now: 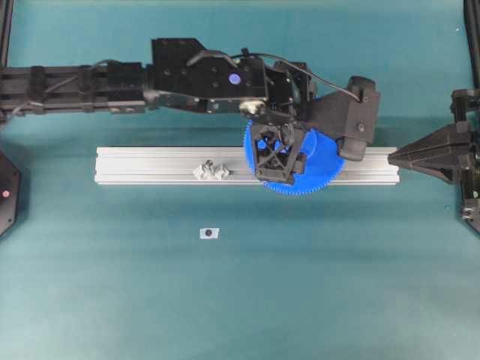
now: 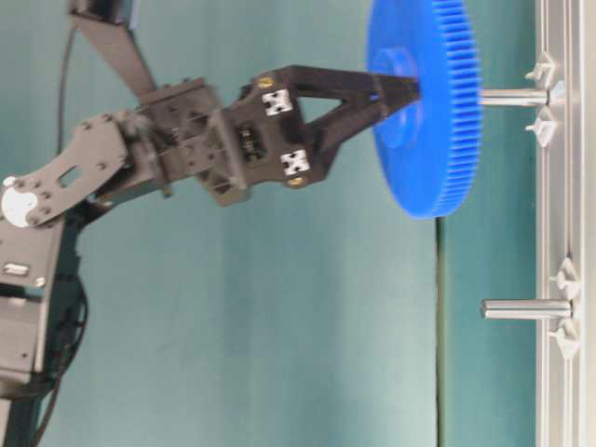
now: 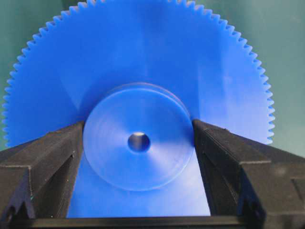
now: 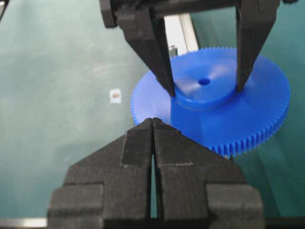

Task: Insert the large gear onto the shaft.
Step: 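Carry the gear over the right shaft and align its bore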

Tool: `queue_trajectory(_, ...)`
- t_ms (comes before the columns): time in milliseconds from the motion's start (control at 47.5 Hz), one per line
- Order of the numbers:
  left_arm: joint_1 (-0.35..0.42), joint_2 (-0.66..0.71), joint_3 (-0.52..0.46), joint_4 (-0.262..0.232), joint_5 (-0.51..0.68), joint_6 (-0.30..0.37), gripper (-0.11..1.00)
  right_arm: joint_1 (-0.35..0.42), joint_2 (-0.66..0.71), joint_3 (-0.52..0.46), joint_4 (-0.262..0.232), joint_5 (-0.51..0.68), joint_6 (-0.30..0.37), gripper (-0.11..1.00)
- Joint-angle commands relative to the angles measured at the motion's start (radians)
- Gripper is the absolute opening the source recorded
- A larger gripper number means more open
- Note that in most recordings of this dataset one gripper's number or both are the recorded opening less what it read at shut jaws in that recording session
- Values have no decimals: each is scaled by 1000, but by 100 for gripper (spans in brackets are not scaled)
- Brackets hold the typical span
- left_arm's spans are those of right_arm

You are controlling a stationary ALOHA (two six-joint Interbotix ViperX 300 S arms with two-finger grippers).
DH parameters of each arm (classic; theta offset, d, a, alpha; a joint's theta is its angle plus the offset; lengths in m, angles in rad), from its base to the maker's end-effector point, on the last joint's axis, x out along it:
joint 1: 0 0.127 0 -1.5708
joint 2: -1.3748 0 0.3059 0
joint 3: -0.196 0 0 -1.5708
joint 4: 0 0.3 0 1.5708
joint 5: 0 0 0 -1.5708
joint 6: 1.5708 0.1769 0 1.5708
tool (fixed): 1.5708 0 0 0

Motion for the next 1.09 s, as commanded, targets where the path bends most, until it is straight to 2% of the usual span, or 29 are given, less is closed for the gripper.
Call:
queue_trajectory(0,5,-29,-43,0,-9,-2,76,-2,5,-11,-2,-3,9,0)
queue_trajectory(1073,15,40,-46,0,-31,-6,76,-2,2,-5,-2,-6,9,0)
